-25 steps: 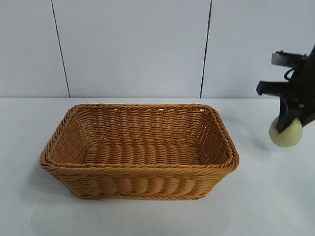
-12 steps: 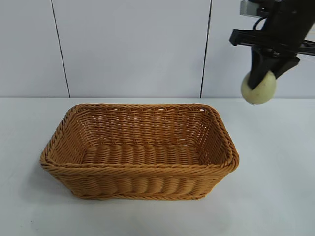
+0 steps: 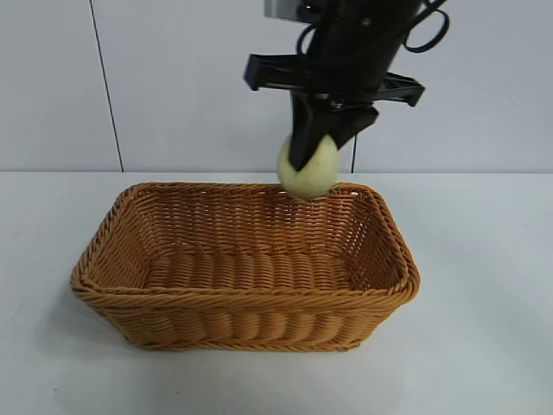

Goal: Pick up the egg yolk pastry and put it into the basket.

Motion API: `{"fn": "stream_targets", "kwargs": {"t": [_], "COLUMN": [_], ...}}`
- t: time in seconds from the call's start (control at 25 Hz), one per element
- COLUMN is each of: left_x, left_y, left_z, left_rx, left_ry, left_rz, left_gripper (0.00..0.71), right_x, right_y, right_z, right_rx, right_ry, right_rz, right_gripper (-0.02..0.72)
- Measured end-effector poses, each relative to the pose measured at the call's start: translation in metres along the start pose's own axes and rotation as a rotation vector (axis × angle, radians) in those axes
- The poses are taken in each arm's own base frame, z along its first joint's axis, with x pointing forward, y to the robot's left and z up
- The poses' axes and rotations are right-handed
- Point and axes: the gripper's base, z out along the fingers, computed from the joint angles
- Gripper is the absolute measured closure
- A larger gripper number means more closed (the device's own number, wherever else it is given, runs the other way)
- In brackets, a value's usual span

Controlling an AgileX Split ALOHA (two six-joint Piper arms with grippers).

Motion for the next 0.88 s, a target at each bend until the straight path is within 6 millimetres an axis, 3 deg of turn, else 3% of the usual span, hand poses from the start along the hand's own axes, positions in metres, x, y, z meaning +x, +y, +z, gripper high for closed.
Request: {"fn": "stream_targets", "kwargs": {"t": [0.24,0.36,0.52,0.6,0.72,0.88], "left_x": [0.0,0.0,0.0,0.0,0.0,0.0], "left_y": [0.0,0.0,0.0,0.0,0.0,0.0], "left_z": [0.0,0.0,0.0,0.0,0.0,0.0], "left_rx": [0.0,0.0,0.0,0.0,0.0,0.0], "left_ry": [0.0,0.0,0.0,0.0,0.0,0.0], "left_rz": [0.0,0.0,0.0,0.0,0.0,0.0], "left_gripper": [0.014,0.014,0.014,0.014,0.014,0.014], "right_x": [0.005,0.007,0.007,0.008,0.008,0.004], "right_y": [-0.008,-0.01,-0.01,-0.01,-0.009,-0.007], "right_z": [0.045,0.053,0.054,0.054,0.047,0.024], "right_rx": [0.018,0.022,0.022,0.022,0.025,0.052], "right_ry": [0.045,0.06,0.059,0.064,0.077,0.083], "right_rz": [0.017,0.019,0.019,0.018,0.012,-0.032], "right_gripper": [0.582,0.505,0.262,0.176,0.142,0.134]}}
